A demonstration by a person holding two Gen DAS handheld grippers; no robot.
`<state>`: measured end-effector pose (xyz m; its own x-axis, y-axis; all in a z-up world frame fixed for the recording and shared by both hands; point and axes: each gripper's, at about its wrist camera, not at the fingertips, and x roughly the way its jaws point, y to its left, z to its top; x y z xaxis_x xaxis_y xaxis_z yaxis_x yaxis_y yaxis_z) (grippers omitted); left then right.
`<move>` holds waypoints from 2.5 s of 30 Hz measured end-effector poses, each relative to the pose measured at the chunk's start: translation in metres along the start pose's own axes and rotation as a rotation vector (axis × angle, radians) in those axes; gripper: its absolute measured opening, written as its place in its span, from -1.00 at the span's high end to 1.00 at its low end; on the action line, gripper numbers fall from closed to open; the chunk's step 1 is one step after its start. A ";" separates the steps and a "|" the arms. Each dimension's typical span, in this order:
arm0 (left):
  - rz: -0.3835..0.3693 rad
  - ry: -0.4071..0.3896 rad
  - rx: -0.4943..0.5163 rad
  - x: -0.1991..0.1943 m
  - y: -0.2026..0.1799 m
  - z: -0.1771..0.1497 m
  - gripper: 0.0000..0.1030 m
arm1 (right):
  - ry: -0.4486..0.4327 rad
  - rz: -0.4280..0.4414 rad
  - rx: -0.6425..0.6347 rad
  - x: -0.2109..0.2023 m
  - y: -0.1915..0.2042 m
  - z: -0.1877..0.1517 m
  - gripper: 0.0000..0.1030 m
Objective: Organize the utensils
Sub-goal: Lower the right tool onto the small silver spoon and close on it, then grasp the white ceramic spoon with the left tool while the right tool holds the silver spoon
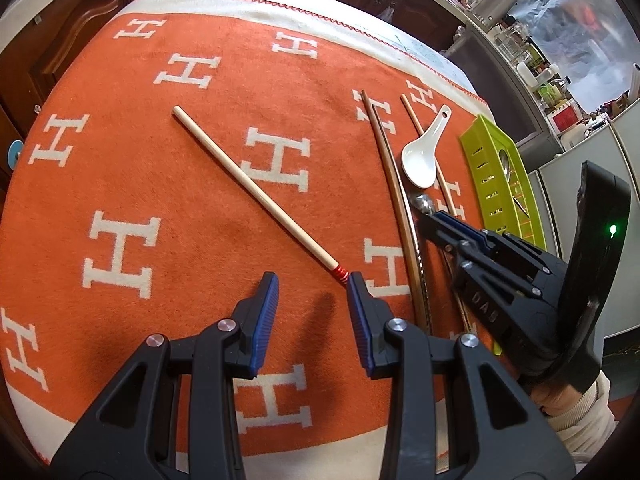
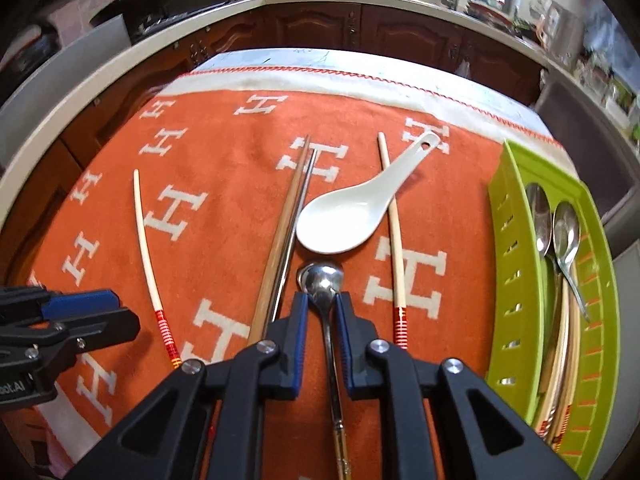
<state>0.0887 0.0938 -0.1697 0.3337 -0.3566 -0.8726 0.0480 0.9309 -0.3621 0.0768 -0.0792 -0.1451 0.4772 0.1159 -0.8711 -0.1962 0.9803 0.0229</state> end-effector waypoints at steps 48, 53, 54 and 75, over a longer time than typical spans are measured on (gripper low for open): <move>-0.246 0.073 -0.085 0.048 -0.036 0.044 0.38 | 0.035 0.326 0.164 -0.010 -0.029 -0.016 0.88; -0.244 0.069 -0.100 0.048 -0.031 0.043 0.38 | 0.038 0.348 0.136 -0.013 -0.021 -0.015 0.88; -0.243 0.067 -0.100 0.048 -0.030 0.043 0.38 | 0.033 0.341 0.136 -0.014 -0.021 -0.015 0.88; -0.240 0.058 -0.119 0.043 -0.015 0.039 0.38 | 0.013 0.067 -0.053 -0.005 0.005 -0.012 0.65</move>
<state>0.1391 0.0676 -0.1889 0.2711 -0.5728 -0.7735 0.0068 0.8048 -0.5935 0.0634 -0.0768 -0.1464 0.4507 0.1786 -0.8746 -0.2729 0.9604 0.0555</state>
